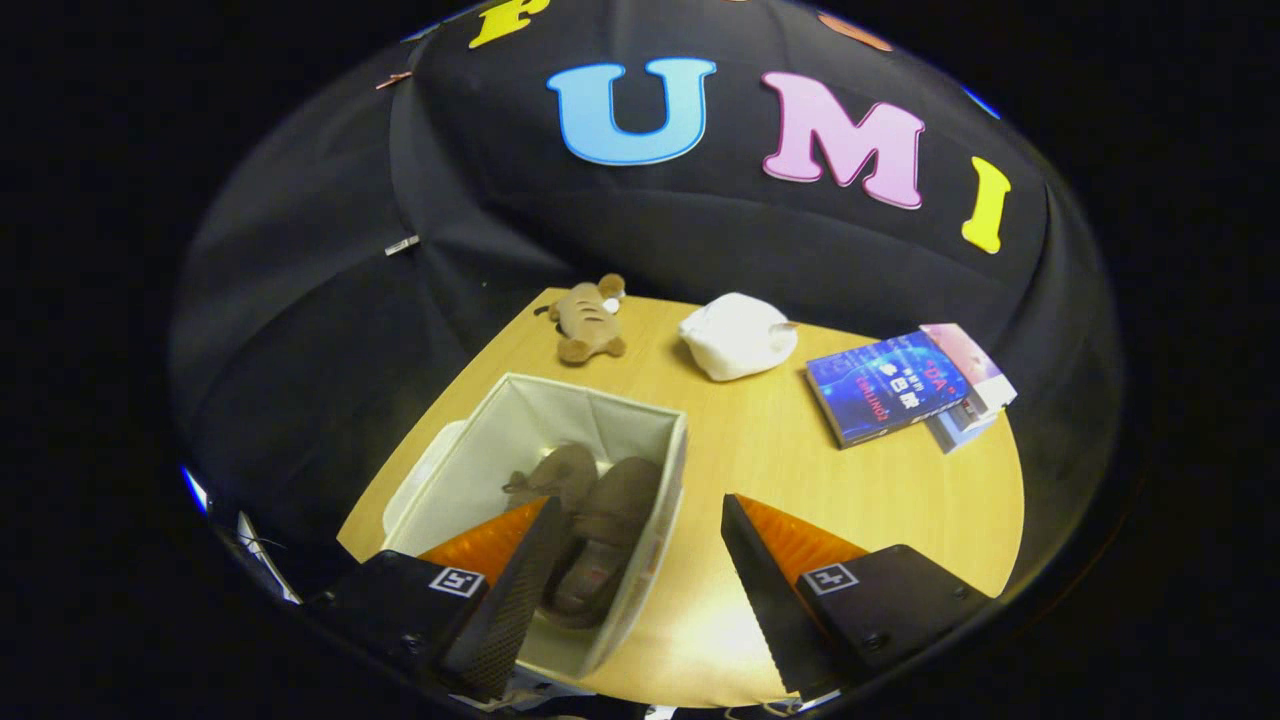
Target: Open the storage box then place both shoes into the box .Put the left shoe in first, then the right shoe, with the right side of both shoes facing outward in a uniform manner.
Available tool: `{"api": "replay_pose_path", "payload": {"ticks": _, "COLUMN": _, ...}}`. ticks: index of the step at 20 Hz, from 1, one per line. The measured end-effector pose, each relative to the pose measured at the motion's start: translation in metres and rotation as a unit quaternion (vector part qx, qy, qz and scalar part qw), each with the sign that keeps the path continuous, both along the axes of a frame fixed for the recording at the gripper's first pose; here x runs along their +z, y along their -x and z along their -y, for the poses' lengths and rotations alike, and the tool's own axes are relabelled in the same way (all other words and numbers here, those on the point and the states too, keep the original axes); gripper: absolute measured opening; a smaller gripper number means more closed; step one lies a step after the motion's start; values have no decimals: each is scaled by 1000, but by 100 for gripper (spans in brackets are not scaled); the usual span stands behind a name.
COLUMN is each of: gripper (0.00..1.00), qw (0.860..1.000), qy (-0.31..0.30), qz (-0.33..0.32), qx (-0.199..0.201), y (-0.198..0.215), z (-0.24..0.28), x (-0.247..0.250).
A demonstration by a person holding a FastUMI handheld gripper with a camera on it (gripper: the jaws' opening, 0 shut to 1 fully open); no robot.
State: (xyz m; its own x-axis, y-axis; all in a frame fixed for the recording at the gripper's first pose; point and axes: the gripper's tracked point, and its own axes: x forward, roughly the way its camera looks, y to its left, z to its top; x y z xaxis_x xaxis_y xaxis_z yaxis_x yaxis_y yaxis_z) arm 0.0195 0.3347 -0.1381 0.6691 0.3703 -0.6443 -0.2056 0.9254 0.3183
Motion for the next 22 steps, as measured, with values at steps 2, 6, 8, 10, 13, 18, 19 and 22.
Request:
{"api": "replay_pose_path", "payload": {"ticks": 2, "gripper": 98, "qw": 999, "qy": 6, "qz": 29, "qx": -11, "y": 0, "z": 31, "x": 9}}
{"api": "replay_pose_path", "payload": {"ticks": 6, "gripper": 99, "qw": 997, "qy": 0, "qz": 72, "qx": -40, "y": 3, "z": 101, "x": 24}}
{"api": "replay_pose_path", "payload": {"ticks": 8, "gripper": 98, "qw": 994, "qy": 2, "qz": 91, "qx": -53, "y": 6, "z": 141, "x": 27}}
{"api": "replay_pose_path", "payload": {"ticks": 10, "gripper": 98, "qw": 993, "qy": 0, "qz": 101, "qx": -67, "y": 11, "z": 176, "x": 26}}
{"api": "replay_pose_path", "payload": {"ticks": 13, "gripper": 99, "qw": 991, "qy": 7, "qz": 102, "qx": -91, "y": 17, "z": 232, "x": 14}}
{"api": "replay_pose_path", "payload": {"ticks": 18, "gripper": 99, "qw": 985, "qy": 11, "qz": 107, "qx": -133, "y": 27, "z": 307, "x": 0}}
{"api": "replay_pose_path", "payload": {"ticks": 19, "gripper": 99, "qw": 984, "qy": 15, "qz": 113, "qx": -137, "y": 28, "z": 320, "x": 1}}
{"api": "replay_pose_path", "payload": {"ticks": 22, "gripper": 99, "qw": 981, "qy": 23, "qz": 125, "qx": -145, "y": 34, "z": 352, "x": -1}}
